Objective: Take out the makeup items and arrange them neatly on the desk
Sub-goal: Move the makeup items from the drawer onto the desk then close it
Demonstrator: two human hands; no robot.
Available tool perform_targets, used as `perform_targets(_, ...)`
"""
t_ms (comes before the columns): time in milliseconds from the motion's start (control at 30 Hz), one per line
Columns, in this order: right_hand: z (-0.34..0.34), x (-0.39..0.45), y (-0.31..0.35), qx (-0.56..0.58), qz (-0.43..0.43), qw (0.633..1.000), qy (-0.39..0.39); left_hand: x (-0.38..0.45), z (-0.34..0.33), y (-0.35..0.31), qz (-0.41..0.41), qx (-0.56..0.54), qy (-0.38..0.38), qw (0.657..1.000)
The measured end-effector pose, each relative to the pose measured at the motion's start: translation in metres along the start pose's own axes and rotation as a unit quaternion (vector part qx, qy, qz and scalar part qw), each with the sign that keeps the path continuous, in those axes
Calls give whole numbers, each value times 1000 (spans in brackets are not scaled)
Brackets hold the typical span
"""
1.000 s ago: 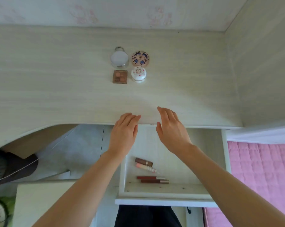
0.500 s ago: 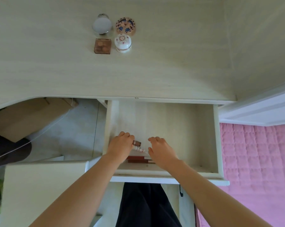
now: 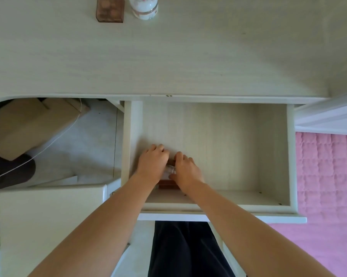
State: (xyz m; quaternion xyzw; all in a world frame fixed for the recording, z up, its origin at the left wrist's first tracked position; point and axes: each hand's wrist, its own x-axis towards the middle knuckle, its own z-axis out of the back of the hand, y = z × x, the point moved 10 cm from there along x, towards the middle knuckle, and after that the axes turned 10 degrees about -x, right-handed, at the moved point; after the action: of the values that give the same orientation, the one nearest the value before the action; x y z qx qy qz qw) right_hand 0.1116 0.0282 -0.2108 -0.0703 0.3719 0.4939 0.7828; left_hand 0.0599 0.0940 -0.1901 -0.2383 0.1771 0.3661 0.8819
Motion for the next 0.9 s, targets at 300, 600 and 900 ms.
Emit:
perform_targets(300,4,-2,-25,-52,29,998,8,2,1,14,24,-19,-12,999)
perform_targets(600,11,-3,-61,-42,-19,998,39,3,-5,14,49,-191,20,980)
perform_targets(900,13,-10,-68,-16,19,996,87,-6,-25,12,94,-310,96,941)
